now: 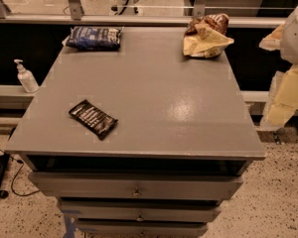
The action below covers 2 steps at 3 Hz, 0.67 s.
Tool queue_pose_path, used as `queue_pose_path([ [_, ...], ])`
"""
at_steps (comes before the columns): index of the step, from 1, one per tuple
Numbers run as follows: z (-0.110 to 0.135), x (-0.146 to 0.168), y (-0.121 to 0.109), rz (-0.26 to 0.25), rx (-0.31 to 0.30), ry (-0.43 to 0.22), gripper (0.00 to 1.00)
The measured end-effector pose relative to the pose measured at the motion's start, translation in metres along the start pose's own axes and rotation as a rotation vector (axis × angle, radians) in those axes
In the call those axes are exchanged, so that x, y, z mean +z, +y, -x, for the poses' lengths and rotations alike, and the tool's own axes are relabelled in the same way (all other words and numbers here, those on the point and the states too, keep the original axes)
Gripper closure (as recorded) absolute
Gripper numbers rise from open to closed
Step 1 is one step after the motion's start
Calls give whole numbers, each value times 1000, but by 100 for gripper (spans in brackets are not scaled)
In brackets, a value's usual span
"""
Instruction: Move brown chip bag near rxbar chocolate
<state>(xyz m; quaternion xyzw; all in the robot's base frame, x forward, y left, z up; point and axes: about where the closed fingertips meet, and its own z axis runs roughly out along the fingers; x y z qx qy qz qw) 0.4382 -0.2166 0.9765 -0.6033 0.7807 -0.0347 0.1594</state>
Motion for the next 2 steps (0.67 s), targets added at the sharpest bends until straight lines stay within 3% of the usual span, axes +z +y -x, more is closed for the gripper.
queue_pose_path([
  [1,0,0,0,0,0,0,0],
  [2,2,11,-16,-27,6,-24,0],
])
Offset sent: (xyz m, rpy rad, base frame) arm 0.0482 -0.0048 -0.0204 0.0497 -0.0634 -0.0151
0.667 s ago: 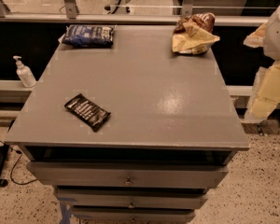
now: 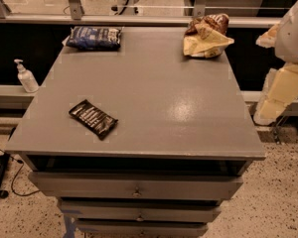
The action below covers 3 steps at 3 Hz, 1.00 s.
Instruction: Move brown chip bag near rxbar chocolate
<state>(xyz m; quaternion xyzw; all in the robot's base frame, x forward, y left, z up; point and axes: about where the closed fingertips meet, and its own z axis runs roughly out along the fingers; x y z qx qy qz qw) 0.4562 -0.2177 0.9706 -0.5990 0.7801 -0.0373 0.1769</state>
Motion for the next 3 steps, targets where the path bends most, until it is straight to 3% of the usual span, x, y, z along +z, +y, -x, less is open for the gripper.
queue_pose_path([
  [1,6,27,-49,-63,5,-65,0],
  [2,15,53,-120,-162,35,-149,0],
  [3,20,76,-184,-219,97,-228,0],
])
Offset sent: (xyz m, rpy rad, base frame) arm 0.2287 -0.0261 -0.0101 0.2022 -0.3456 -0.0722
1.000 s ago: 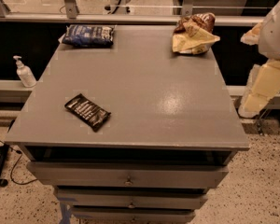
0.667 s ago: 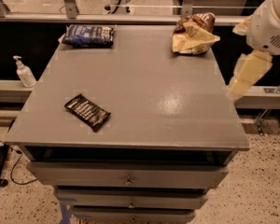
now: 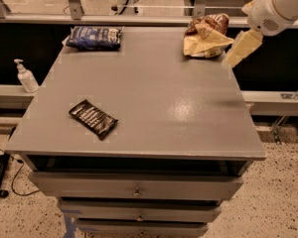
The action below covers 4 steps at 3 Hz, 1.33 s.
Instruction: Move brown chip bag near rxbar chocolate
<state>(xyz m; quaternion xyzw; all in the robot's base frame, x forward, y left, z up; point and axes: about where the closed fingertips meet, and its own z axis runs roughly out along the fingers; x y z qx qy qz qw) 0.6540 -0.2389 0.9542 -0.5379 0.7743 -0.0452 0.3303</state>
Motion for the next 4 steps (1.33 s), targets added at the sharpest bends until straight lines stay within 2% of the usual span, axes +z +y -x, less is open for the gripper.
queue_pose_path([
  [1,-2,41,-42,-3,121,-87,0],
  [2,-1,77,-70,14,250,-183,0],
  [3,8,98,-93,18,345,-273,0],
  [4,16,118,-98,41,399,-315,0],
])
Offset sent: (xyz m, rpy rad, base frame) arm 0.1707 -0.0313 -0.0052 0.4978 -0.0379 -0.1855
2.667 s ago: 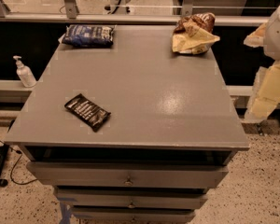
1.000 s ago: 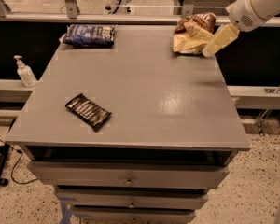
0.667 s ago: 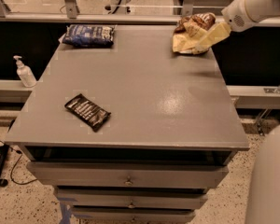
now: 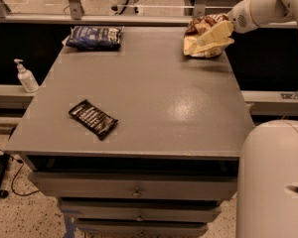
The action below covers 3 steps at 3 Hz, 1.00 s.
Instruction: Move brown chip bag near rxbar chocolate
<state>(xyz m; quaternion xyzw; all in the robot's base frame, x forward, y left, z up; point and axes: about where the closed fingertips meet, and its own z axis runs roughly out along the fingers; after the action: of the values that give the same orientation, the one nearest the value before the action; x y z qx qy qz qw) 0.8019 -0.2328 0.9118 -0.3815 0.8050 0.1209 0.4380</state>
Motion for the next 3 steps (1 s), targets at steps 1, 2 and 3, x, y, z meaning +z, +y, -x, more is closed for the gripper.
queue_pose_path([
  [1,-5,16,-1,19,28,-2,18],
  [2,-7,25,0,32,39,1,41],
  [3,-6,24,2,42,37,-1,64],
])
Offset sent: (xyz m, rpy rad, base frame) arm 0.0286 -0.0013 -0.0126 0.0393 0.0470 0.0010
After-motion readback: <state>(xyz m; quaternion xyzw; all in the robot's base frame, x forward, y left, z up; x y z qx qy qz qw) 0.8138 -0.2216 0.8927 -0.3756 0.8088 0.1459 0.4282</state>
